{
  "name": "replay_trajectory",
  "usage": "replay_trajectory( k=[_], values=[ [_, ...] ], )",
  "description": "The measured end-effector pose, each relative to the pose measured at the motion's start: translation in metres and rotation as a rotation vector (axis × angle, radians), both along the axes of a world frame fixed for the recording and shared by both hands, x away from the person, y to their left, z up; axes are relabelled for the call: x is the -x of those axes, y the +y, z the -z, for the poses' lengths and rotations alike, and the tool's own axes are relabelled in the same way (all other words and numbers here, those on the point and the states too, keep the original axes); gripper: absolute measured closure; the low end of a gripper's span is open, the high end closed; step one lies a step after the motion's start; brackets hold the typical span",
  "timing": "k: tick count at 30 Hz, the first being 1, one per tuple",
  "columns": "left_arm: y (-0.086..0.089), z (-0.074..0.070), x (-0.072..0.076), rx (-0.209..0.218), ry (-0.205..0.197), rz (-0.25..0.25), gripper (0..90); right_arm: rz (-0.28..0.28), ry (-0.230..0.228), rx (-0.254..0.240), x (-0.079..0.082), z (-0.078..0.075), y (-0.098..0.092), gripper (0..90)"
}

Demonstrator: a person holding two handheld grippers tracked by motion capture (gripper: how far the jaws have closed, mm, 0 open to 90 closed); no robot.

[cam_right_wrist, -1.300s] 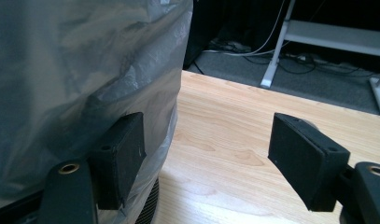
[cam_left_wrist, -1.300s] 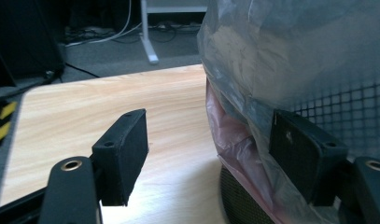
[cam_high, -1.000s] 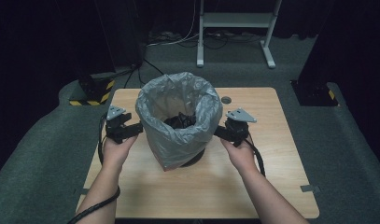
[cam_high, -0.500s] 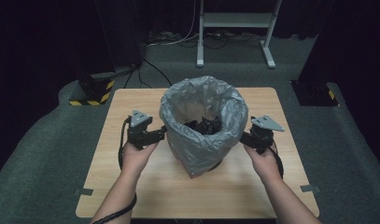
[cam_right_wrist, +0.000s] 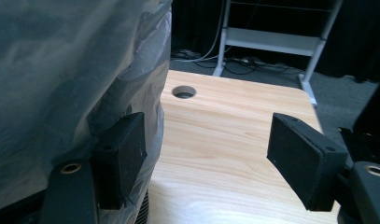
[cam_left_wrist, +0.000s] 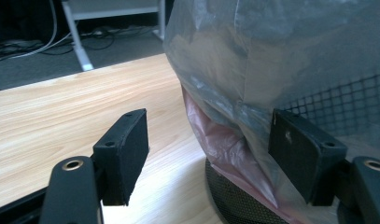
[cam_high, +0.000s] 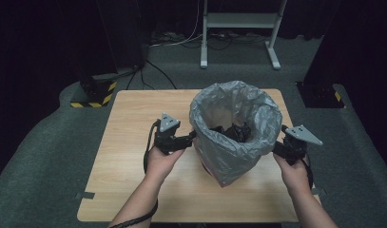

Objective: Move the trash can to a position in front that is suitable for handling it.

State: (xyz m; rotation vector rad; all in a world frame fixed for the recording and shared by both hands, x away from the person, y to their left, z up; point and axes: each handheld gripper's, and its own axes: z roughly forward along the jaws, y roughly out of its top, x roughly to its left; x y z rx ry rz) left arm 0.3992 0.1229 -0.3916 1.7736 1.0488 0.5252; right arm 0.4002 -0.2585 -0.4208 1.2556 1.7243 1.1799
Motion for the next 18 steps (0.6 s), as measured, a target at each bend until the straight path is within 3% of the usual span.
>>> replay_trajectory(
  k=[1,8,18],
  values=[
    [-0.005,0.000,0.000,0.006,-0.003,0.020,28.4,0.010,-0.002,0.002,0.003,0.000,-0.007,27.9],
    [-0.019,0.000,-0.002,0.006,-0.005,0.037,28.1,0.045,-0.004,-0.007,0.011,0.001,-0.022,28.4],
    [-0.020,-0.001,-0.004,0.005,-0.002,0.057,27.9,0.075,0.003,-0.010,0.002,0.000,-0.021,33.5]
  ],
)
